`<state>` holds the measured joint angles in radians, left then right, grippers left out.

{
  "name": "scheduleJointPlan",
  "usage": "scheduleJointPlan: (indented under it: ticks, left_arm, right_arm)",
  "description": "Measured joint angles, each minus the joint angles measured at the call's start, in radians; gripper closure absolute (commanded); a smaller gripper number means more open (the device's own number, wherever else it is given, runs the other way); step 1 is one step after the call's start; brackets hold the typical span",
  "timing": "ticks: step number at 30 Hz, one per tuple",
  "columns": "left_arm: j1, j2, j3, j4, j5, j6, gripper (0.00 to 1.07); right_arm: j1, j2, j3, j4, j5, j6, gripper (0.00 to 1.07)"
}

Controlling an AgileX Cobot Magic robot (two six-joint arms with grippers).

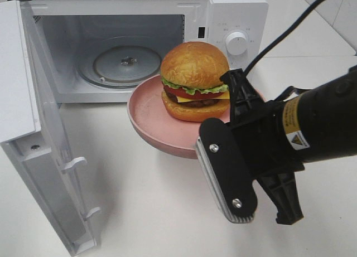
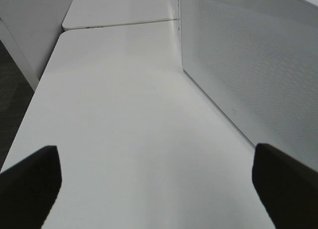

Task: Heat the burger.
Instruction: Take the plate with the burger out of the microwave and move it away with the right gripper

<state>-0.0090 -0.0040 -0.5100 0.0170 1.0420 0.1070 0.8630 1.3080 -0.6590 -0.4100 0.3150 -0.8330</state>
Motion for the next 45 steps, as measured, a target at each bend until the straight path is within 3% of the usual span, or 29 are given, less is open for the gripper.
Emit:
scheduleJointPlan:
  ticks: [12, 27, 37, 45]
  left_arm:
    - [0.000, 0.000, 0.000, 0.000, 0.000, 0.000, 0.07]
    - [0.000, 0.000, 0.000, 0.001, 0.000, 0.000, 0.07]
    - [0.000, 0.000, 0.000, 0.001, 0.000, 0.000, 0.07]
    - [0.000, 0.000, 0.000, 0.001, 0.000, 0.000, 0.07]
  right_arm:
    - [0.000, -0.215, 0.135, -0.008, 0.031, 0.021, 1.07]
    - [0.000, -0.450, 0.247, -0.177, 0.231, 0.289, 1.07]
    - [0.000, -0.479, 0.249, -0.312, 0.355, 0.552, 1.07]
    - [0.000, -0.479, 0.249, -0.322, 0.513, 0.706, 1.07]
